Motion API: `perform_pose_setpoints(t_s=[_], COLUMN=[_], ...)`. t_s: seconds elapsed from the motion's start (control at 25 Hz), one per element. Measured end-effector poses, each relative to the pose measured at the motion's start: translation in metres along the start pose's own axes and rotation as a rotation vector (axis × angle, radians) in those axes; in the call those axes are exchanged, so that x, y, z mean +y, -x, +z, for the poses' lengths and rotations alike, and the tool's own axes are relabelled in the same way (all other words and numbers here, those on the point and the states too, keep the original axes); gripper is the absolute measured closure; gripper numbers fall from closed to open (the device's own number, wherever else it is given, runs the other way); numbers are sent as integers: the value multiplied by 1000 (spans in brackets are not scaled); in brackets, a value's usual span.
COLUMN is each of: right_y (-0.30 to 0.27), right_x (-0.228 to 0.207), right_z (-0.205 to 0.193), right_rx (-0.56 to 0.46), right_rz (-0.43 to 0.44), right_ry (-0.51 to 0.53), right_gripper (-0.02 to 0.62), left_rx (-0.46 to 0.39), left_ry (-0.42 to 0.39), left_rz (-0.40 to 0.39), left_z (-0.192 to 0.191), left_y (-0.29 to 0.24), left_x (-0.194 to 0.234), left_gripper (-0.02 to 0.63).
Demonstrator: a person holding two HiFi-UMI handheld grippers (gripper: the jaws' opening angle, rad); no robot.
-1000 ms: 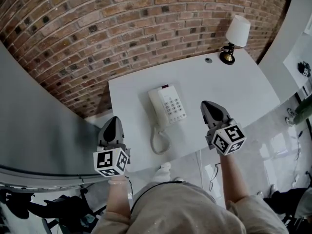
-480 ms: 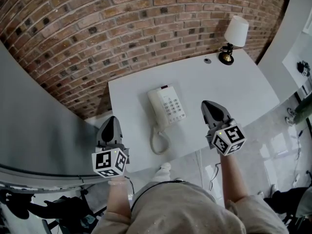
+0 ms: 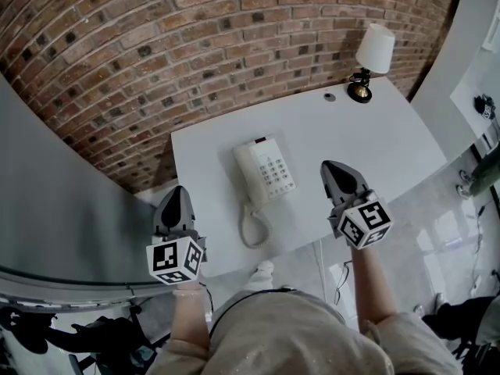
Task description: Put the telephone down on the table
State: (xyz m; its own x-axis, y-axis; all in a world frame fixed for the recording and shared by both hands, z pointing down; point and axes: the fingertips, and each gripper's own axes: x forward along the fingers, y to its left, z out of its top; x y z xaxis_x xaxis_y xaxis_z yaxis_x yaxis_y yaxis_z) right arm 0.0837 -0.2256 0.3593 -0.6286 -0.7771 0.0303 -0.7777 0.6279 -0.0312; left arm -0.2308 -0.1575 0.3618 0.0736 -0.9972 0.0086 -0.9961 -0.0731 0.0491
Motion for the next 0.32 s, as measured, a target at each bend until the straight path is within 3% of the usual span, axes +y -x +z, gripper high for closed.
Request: perform_pose_setpoints(t_s=[0.32], right_y=[2], right_x=[-7], right_z=[0], right_rx=[-3], right_rz=[-13], right_ry=[-9], right_gripper=[591], left_rx=[1], left_ry=[3], left_rz=[4], left_z=[-1], left_y=[-5], left_x=[-3], left_gripper=[601])
